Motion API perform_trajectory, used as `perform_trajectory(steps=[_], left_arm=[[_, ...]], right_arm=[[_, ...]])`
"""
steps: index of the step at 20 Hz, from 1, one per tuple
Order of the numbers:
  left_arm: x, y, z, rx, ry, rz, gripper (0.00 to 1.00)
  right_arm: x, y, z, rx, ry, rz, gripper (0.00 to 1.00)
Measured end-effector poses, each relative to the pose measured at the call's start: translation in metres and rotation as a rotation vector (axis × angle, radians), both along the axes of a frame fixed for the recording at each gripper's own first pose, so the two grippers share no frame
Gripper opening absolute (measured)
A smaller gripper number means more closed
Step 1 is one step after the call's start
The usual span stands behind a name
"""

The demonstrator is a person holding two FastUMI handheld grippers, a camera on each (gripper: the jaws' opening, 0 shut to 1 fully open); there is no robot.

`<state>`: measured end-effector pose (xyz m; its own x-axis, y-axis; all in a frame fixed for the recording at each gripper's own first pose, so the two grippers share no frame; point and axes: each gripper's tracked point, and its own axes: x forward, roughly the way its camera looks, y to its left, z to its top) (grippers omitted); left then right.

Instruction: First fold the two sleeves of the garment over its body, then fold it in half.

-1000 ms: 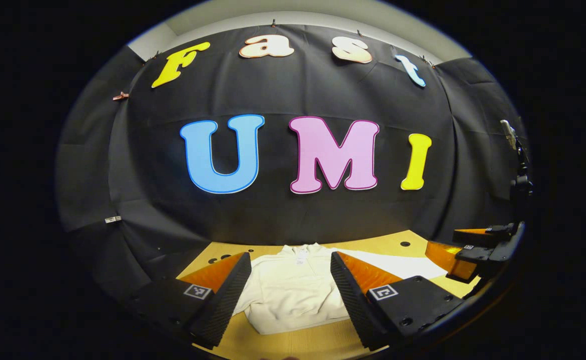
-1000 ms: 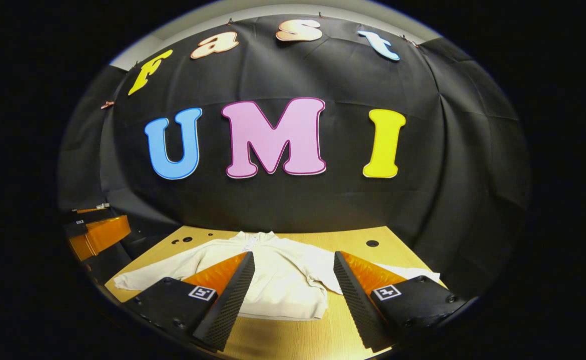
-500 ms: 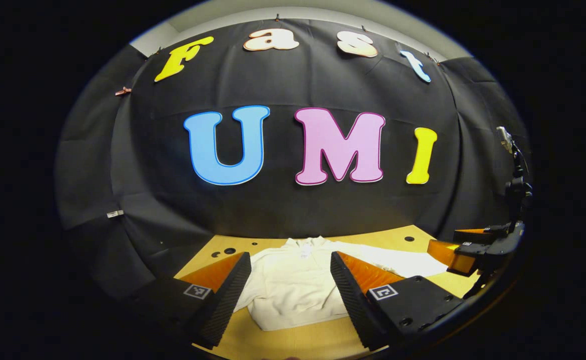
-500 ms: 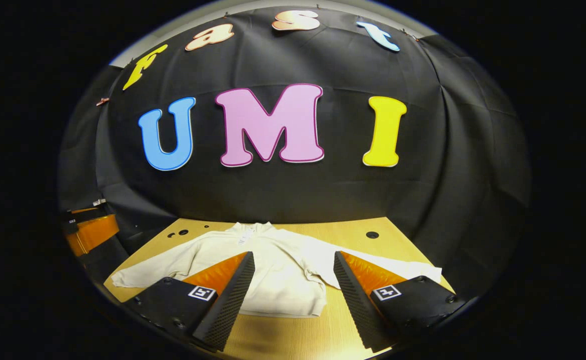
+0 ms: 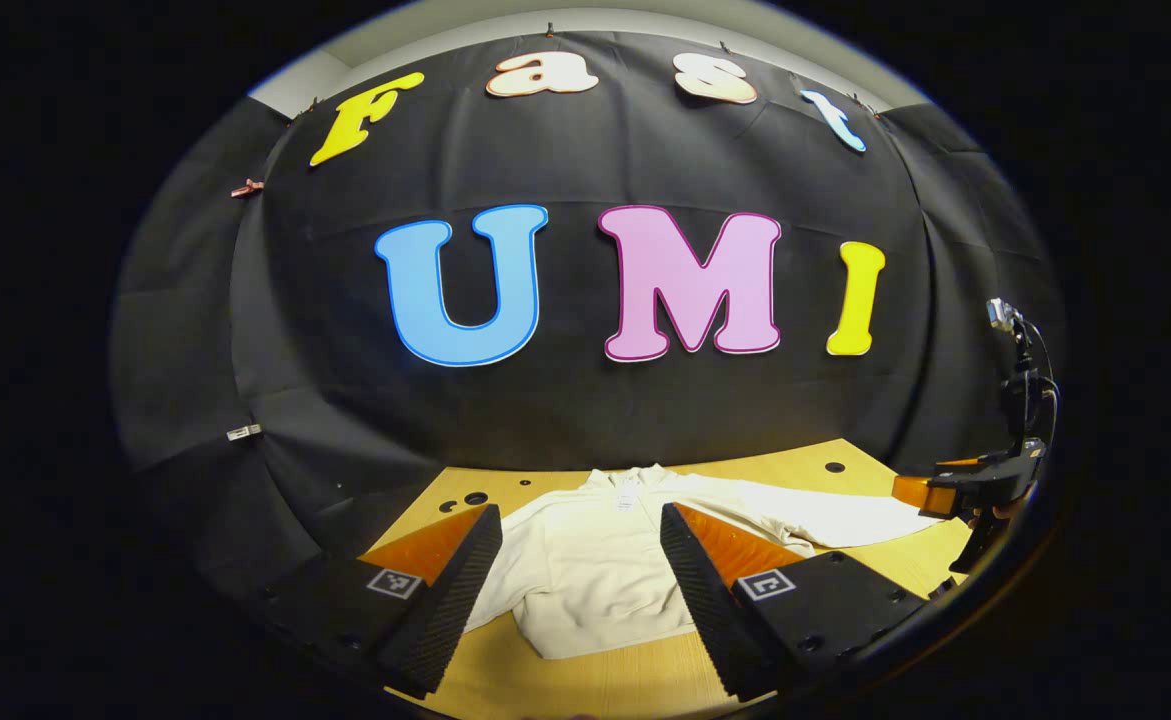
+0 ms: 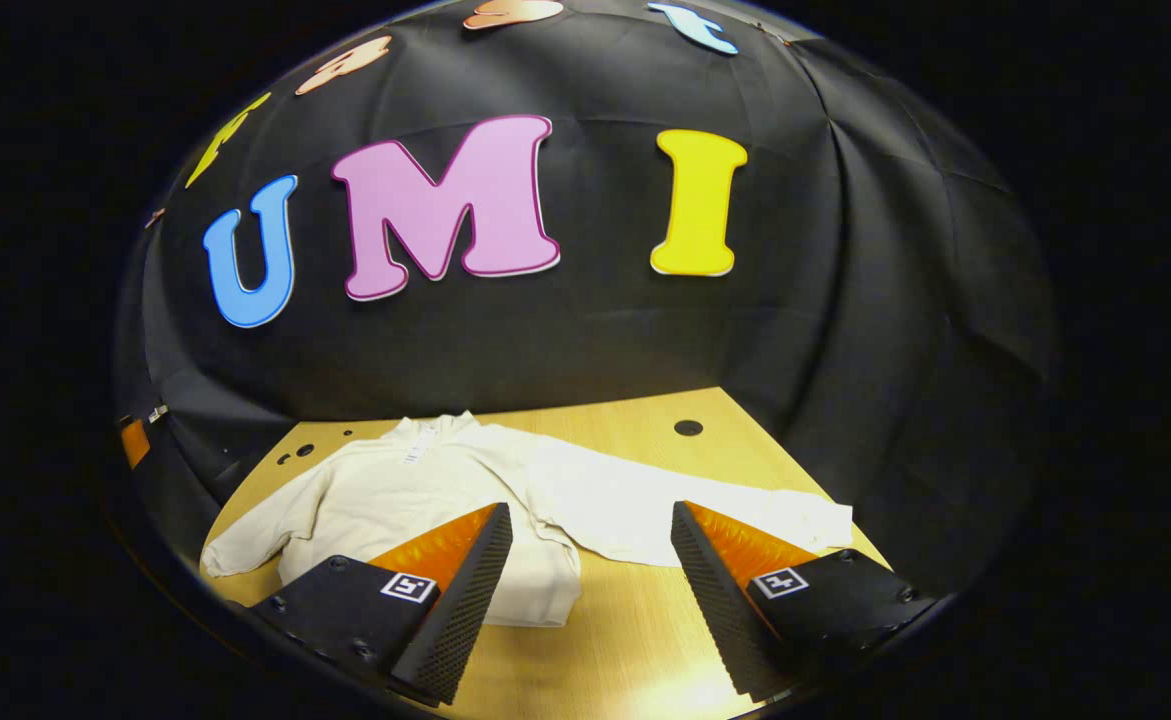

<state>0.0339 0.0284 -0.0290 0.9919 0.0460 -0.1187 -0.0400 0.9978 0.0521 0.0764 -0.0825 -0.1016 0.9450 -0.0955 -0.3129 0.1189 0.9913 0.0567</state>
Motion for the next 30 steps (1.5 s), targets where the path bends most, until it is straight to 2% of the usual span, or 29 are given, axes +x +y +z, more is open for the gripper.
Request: perform_trajectory(steps=[7, 12, 18, 22, 26, 30], left_arm=[[0.008, 0.002, -0.010, 0.016, 0.025, 0.041, 0.98], [0.016, 0.006, -0.025, 0.056, 0.073, 0.078, 0.98], [0.023, 0.003, -0.038, 0.025, 0.104, 0.093, 0.98], [0.028, 0.006, -0.057, 0.008, 0.167, 0.129, 0.98], [0.032, -0.001, -0.064, 0.014, 0.183, 0.120, 0.98], [0.039, -0.007, -0.070, 0.030, 0.198, 0.113, 0.98]], right_arm=[[0.016, -0.056, -0.042, -0.020, 0.087, -0.063, 0.98], [0.024, -0.121, -0.073, -0.024, 0.167, -0.176, 0.98], [0.027, -0.200, -0.099, -0.005, 0.221, -0.326, 0.98], [0.024, -0.231, -0.129, 0.108, 0.280, -0.436, 0.98], [0.029, -0.260, -0.154, 0.064, 0.332, -0.464, 0.98], [0.036, -0.275, -0.169, 0.080, 0.347, -0.472, 0.98]])
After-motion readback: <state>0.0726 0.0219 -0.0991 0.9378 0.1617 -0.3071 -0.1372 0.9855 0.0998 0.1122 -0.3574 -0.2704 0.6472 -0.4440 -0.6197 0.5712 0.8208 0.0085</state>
